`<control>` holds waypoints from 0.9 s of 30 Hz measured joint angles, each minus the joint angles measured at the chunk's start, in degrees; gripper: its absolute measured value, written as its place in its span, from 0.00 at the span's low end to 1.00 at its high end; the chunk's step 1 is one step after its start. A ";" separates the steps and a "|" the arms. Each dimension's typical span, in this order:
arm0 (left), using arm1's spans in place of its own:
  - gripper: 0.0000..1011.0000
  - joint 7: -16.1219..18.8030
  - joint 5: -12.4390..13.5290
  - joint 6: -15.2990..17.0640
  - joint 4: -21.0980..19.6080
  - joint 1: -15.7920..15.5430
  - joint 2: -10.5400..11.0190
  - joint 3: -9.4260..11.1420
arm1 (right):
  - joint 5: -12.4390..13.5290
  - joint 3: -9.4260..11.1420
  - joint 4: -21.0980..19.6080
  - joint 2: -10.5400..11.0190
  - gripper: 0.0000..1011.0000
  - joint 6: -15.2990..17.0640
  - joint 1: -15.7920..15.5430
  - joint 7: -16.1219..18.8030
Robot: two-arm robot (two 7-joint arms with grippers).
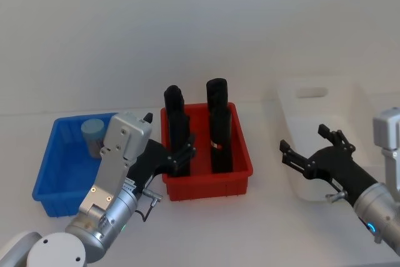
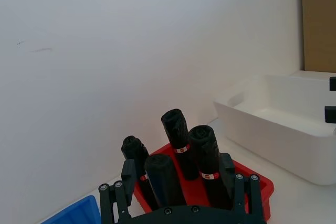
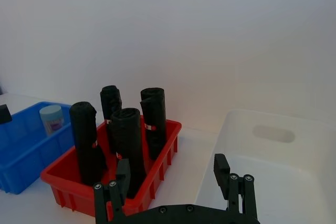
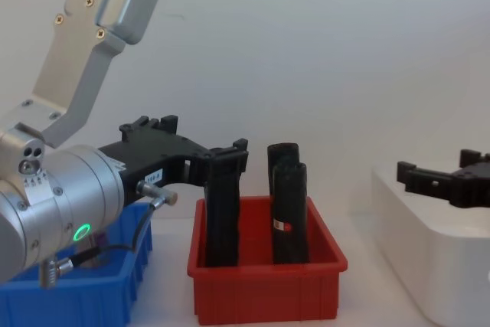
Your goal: Pick the cotton swabs from the blue box and place them into the white box.
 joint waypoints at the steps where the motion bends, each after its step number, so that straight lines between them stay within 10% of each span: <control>1: 0.99 0.00 0.00 0.00 0.00 0.00 0.00 0.00 | -0.11 -0.02 0.65 -0.16 0.99 0.00 0.49 0.62; 27: 0.99 0.00 0.00 -0.01 0.00 0.00 0.00 0.00 | -4.97 -3.02 28.64 -8.23 0.99 -5.52 19.89 13.98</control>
